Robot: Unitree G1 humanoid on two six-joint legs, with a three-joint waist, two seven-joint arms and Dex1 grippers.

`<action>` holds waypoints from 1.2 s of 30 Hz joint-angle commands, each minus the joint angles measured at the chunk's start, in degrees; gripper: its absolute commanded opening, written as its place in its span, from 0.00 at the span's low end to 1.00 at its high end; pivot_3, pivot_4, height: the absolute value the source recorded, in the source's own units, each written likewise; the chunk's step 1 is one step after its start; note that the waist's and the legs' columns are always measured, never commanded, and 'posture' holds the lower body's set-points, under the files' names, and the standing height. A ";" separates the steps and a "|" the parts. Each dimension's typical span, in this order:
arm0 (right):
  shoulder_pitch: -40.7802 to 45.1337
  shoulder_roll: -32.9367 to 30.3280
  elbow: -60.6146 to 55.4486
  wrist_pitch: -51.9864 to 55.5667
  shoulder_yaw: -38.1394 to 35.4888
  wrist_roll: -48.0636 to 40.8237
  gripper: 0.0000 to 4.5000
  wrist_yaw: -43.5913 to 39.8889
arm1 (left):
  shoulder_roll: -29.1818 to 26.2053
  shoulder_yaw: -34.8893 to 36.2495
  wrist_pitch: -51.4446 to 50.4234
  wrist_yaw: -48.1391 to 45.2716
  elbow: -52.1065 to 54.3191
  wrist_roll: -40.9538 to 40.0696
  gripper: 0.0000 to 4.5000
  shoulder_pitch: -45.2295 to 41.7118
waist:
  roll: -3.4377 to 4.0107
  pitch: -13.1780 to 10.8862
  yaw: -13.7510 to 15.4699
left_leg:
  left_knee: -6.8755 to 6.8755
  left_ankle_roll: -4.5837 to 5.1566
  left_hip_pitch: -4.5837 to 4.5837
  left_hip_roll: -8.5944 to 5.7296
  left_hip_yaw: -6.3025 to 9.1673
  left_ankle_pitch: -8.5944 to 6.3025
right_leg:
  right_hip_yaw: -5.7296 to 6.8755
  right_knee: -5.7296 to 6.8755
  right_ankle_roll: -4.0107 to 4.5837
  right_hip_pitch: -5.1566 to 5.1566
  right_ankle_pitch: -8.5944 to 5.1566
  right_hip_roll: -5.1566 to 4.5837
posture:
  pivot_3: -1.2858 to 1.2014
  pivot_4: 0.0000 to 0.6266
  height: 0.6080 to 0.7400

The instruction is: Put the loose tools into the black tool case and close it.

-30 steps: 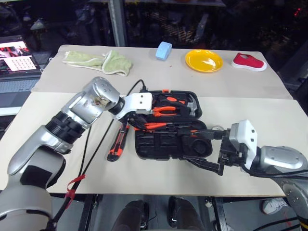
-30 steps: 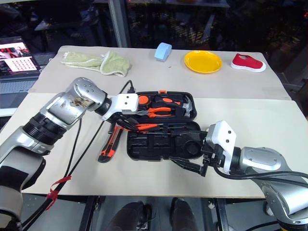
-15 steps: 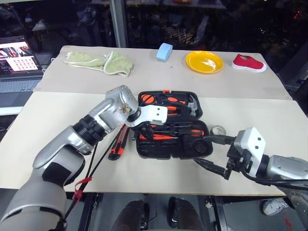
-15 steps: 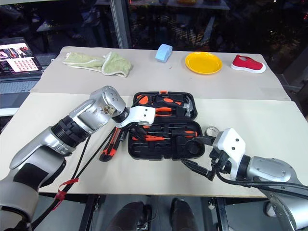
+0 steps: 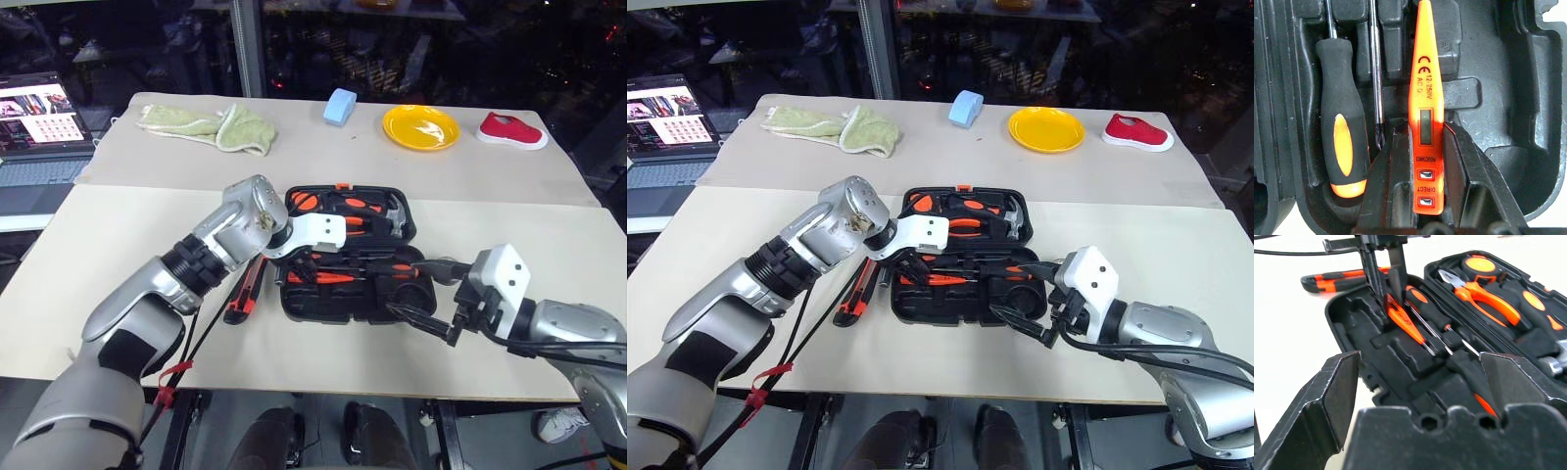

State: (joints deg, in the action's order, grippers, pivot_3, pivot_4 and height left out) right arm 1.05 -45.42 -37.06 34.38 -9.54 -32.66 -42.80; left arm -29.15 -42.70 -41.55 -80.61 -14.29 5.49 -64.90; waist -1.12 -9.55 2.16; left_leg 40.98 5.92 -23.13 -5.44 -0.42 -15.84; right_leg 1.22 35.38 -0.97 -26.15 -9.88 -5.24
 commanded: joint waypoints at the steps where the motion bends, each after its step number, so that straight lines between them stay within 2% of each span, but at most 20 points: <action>1: 1.33 0.52 -0.58 -1.31 -0.14 -0.15 1.00 0.02 | 0.04 0.21 0.12 1.36 -0.27 2.30 0.09 0.06 | 0.00 0.00 0.00 | 0.00 0.00 0.00 0.00 0.00 0.00 | -0.01 0.02 0.00 0.00 0.00 0.00 | 0.52 0.24 0.94; 10: 1.91 2.20 -0.69 -0.83 -0.14 -0.75 1.00 0.71 | 2.35 1.35 -0.04 2.02 -2.46 2.64 0.09 -0.54 | 0.03 0.04 0.30 | 0.17 0.00 0.06 0.00 -0.01 0.00 | -0.02 0.18 0.00 0.07 0.00 -0.03 | 0.52 0.24 0.94; 12: 1.76 2.46 -0.78 -0.85 0.01 -0.60 1.00 0.83 | 2.07 2.84 -1.11 0.53 -1.58 1.12 0.32 -0.73 | 0.02 0.04 0.28 | 0.28 0.03 0.06 0.00 -0.01 -0.02 | -0.02 0.28 -0.01 0.06 -0.01 -0.03 | 0.52 0.24 0.94; 13: 1.61 2.58 -0.86 -0.85 0.07 -0.54 1.00 0.89 | 1.45 3.82 -1.76 -0.70 -0.46 -0.02 0.36 -0.85 | 0.02 0.04 0.21 | 0.32 0.05 0.04 0.00 -0.01 -0.03 | -0.02 0.32 -0.01 0.05 -0.01 -0.03 | 0.52 0.24 0.94; 19: 0.38 2.77 -1.31 -0.67 -0.24 -0.65 1.00 0.94 | -3.16 12.26 -4.69 -4.73 5.79 -7.67 0.85 -0.68 | 0.03 0.04 -0.24 | 0.30 0.06 -0.08 0.00 -0.03 -0.04 | -0.08 0.39 0.00 -0.16 -0.01 0.01 | 0.52 0.24 0.94; 22: -0.05 2.58 -1.32 -0.55 -0.70 -0.82 1.00 0.87 | -4.55 15.99 -3.75 -3.76 6.19 -9.90 0.85 0.76 | 0.03 0.04 -0.51 | 0.29 0.05 -0.03 0.00 -0.04 -0.04 | -0.10 0.40 0.01 -0.14 -0.01 0.03 | 0.52 0.24 0.94; 27: -0.68 2.17 -1.40 -0.46 -1.48 -1.04 1.00 0.63 | -1.58 23.03 3.99 2.13 2.12 -12.94 0.85 5.44 | 0.04 0.04 -0.40 | 0.30 0.04 0.07 0.00 -0.03 -0.05 | -0.09 0.37 0.00 -0.02 -0.01 0.01 | 0.52 0.24 0.94; 28: -0.73 2.10 -1.35 -0.42 -1.61 -1.06 1.00 0.61 | -0.41 24.38 5.68 2.82 1.26 -14.03 0.74 6.84 | 0.04 0.04 -0.35 | 0.32 0.04 0.08 -0.01 -0.03 -0.05 | -0.09 0.38 0.00 -0.01 -0.01 0.00 | 0.52 0.24 0.94; 30: -0.75 1.98 -1.25 -0.35 -1.74 -0.91 1.00 0.67 | 2.10 26.10 7.93 4.29 -0.34 -15.65 0.61 9.66 | 0.04 0.04 -0.29 | 0.31 0.03 0.08 -0.01 -0.05 -0.05 | -0.11 0.38 0.00 -0.02 -0.01 0.00 | 0.52 0.24 0.94; 36: -0.72 1.90 -1.57 0.18 -2.22 -1.25 1.00 1.14 | 5.02 27.39 12.96 6.96 -2.30 -16.18 0.10 15.23 | 0.04 0.04 -0.07 | 0.30 0.02 0.04 -0.01 -0.07 -0.04 | -0.13 0.38 0.02 -0.07 0.00 0.01 | 0.52 0.24 0.94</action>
State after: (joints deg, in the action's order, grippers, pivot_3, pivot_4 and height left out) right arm 0.17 -42.88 -36.62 34.44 -9.77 -32.92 -42.13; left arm -24.27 -17.42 -31.03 -74.65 -16.82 -9.64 -49.58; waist -1.08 -9.50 2.09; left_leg 41.28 5.93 -23.08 -5.45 -0.49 -15.89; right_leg 1.08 35.76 -0.96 -26.22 -9.88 -5.24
